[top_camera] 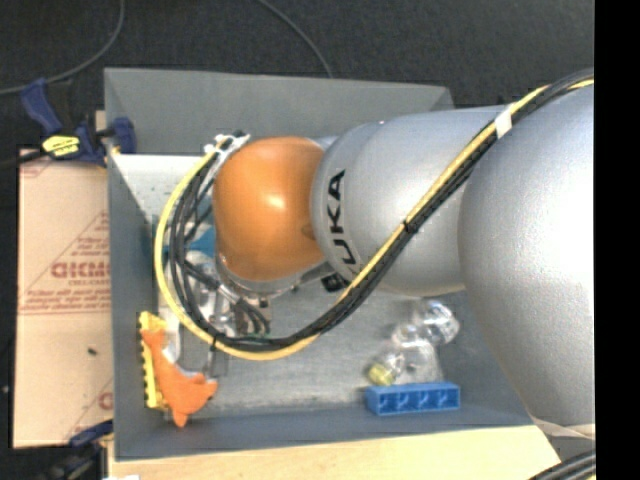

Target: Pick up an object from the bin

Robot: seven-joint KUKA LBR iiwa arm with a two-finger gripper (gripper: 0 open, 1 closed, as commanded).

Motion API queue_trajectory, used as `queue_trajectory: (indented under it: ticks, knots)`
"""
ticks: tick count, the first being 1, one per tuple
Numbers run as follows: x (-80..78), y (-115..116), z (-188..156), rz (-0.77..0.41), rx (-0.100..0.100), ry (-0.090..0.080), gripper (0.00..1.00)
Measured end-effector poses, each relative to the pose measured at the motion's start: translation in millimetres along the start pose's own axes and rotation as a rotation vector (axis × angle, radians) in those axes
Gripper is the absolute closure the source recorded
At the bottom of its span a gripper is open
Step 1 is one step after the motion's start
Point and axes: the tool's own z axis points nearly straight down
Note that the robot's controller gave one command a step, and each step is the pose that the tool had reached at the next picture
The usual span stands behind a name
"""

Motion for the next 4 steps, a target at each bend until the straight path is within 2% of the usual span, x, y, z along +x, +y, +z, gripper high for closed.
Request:
queue_trajectory:
  ticks: [1, 2, 3, 4]
  knots:
    - [-2.1, -1.1, -4.7, 0.006, -0.002, -0.008, 0.0]
    - [-43.3, 6.3, 72.3, 0.333, -0.006, -0.01, 0.0]
    - [-58.5, 7.5, 100.8, 0.122, -0.003, -0.014, 0.0]
    - [-40.2, 1.6, 101.3, 0.581, -0.01, -0.012, 0.0]
